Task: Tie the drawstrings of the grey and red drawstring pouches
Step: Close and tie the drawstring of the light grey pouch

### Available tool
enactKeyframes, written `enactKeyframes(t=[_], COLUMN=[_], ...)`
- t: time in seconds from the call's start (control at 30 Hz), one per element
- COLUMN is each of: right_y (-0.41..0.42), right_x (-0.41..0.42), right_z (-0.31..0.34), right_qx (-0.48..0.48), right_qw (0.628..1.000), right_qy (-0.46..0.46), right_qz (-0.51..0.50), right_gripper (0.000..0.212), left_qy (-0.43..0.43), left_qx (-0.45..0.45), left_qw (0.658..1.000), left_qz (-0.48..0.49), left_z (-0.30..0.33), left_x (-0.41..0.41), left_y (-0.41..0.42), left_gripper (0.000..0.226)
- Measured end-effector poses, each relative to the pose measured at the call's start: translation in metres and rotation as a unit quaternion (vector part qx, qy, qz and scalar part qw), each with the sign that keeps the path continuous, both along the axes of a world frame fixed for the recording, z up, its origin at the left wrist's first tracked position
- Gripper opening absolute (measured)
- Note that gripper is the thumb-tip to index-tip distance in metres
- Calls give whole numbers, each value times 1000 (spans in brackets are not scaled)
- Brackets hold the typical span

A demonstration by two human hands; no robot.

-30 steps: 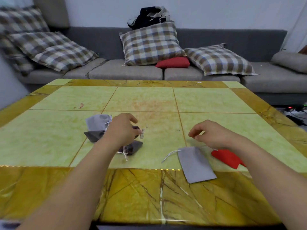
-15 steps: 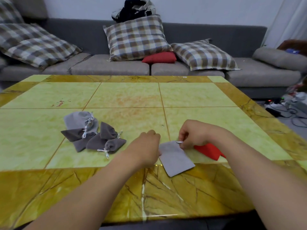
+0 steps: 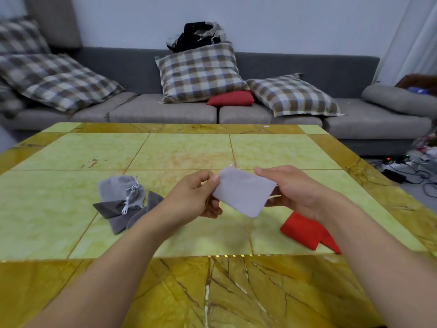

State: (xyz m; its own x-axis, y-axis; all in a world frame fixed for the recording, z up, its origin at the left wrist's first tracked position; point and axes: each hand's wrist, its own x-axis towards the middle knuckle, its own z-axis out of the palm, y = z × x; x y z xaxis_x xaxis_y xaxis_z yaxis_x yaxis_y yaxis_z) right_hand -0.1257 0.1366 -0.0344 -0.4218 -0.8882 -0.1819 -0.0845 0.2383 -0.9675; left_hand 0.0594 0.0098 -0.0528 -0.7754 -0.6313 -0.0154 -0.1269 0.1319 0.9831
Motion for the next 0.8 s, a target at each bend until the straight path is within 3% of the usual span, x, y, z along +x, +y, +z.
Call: enactKeyframes(t=[0.13,0.27,0.37,0.5,0.6,0.63,0.73,0.8], right_y=[-5,-11,-15,-14,-8,-5,-2,-2], right_x=[20,32,33,30,24,22,20,22], right_z=[-1,6,5,11,23,27,36,35], right_qx=[35,-83,-131,-156,-225,-241,-275,-261], right_qw=[994,987,982,978,916,905,917,942], right_qy=[-71,-124,-135,-95,-306,-324,-235,-135], right_qz=[74,60,12,-95,-128,-137,-168,-164], right_gripper=[72,50,60,74,68,66,63,63], left_qy=[61,44,2,-52,20,50,113,135], left_qx=[-48,-141,-199,-333,-289,-264,-170,-54], left_qw=[997,989,978,931,944,950,962,971], left_qz=[1,-15,65,140,157,159,184,192], left_z=[10,12,14,18,30,35,45,43], left_x=[-3,-1,-2,0,-2,-2,-7,-8], left_y=[12,15,13,10,12,12,7,2], left_gripper=[25,20,38,58,61,61,61,59])
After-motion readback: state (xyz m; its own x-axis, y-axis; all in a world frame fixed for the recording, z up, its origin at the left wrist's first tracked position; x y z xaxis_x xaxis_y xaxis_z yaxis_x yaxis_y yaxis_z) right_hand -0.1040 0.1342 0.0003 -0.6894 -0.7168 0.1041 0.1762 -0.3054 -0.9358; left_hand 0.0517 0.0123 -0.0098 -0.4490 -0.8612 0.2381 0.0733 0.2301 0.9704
